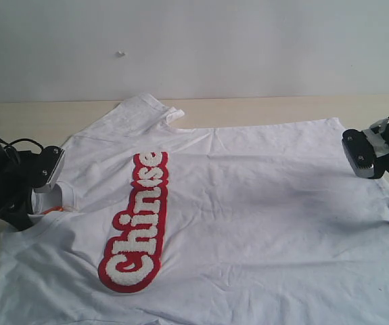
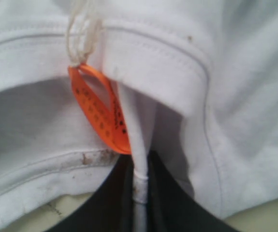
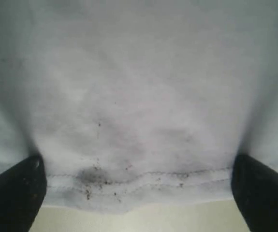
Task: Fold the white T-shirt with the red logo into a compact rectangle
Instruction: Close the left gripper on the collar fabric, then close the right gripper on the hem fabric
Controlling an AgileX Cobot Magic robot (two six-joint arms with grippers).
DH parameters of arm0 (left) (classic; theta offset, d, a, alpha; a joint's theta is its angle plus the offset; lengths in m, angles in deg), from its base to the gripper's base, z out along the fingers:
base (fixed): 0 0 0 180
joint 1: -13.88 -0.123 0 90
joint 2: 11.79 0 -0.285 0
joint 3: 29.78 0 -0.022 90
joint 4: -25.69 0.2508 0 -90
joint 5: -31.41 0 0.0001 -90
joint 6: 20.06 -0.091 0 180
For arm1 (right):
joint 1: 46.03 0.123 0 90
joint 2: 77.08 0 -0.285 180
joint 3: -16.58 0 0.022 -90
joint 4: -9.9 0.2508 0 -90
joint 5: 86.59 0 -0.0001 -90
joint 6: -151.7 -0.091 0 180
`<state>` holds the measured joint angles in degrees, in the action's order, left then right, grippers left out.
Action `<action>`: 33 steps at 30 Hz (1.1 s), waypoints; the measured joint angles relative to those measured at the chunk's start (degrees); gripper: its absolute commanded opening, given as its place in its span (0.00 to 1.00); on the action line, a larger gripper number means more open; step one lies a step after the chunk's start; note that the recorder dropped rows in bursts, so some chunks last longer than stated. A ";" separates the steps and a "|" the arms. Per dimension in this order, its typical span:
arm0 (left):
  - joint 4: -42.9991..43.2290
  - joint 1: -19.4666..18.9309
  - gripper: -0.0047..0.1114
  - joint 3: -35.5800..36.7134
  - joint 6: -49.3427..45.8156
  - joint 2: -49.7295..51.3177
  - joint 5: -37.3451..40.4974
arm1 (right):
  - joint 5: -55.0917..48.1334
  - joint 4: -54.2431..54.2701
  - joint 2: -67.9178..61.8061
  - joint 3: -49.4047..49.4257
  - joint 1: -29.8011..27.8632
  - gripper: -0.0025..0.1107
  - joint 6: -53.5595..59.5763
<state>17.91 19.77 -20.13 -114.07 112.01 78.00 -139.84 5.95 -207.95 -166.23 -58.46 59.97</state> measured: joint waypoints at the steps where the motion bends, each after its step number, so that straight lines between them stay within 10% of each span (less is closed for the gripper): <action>1: 0.00 0.00 0.04 0.00 0.00 0.00 0.00 | 0.00 -0.06 0.00 0.00 0.00 0.95 0.00; 33: 0.00 0.00 0.04 0.00 0.00 0.00 0.00 | 0.00 1.49 0.00 0.00 -0.22 0.95 0.00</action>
<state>17.91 19.77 -20.13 -114.07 112.01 78.00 -139.84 7.44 -207.95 -166.23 -58.67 59.97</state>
